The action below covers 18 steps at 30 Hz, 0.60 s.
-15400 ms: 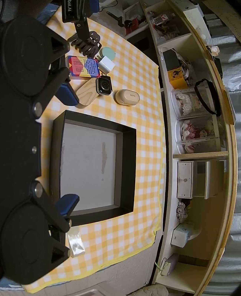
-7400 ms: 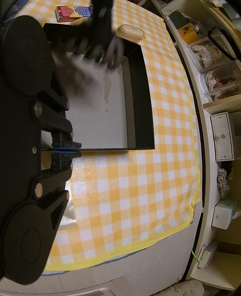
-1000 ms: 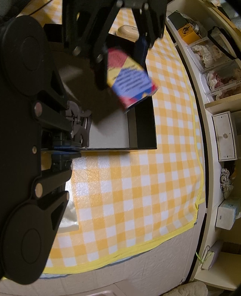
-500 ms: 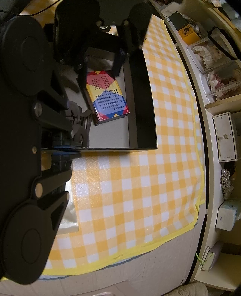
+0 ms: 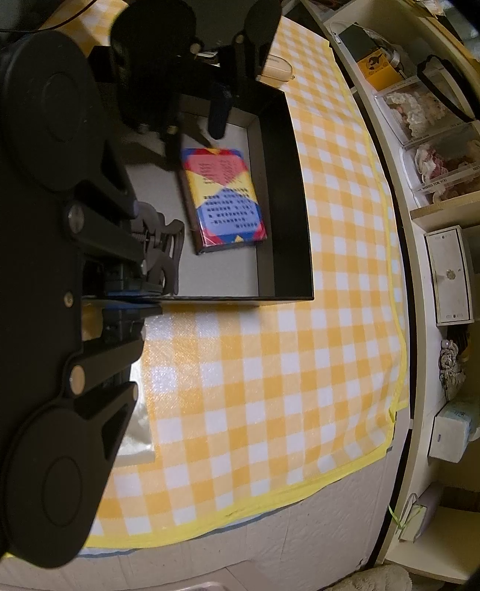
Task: Organize rigid objects
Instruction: 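Lower the card box onto the box floor and open the left gripper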
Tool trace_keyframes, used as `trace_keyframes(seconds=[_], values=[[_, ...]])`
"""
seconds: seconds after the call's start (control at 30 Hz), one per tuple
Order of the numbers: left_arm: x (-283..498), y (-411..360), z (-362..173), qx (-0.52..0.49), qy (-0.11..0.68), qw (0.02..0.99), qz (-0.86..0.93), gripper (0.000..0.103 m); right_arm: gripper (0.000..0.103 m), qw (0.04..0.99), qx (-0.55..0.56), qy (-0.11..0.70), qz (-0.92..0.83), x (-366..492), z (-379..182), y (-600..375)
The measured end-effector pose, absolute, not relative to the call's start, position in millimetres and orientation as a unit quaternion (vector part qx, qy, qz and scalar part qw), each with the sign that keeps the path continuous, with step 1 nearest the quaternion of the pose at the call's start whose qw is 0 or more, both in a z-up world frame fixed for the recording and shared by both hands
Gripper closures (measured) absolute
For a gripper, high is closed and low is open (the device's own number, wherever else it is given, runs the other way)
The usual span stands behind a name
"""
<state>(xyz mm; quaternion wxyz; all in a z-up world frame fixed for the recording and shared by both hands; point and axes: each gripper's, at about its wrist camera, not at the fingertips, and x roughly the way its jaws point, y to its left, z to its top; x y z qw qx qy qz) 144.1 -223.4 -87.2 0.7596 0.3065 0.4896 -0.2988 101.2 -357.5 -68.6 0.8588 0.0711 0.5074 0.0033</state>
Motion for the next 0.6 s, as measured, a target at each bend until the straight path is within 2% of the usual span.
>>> trace_keyframes(seconds=[0.23,0.6], values=[[154,-236,-90,0.291,0.474,0.775,-0.298,0.067,0.098,0.859,0.072,0.508,0.003,102,-69,-357],[155,-263,-97,0.273,0.455,0.778,-0.338,0.068,0.098,0.859,0.074,0.507,0.004,103,-69,-357]])
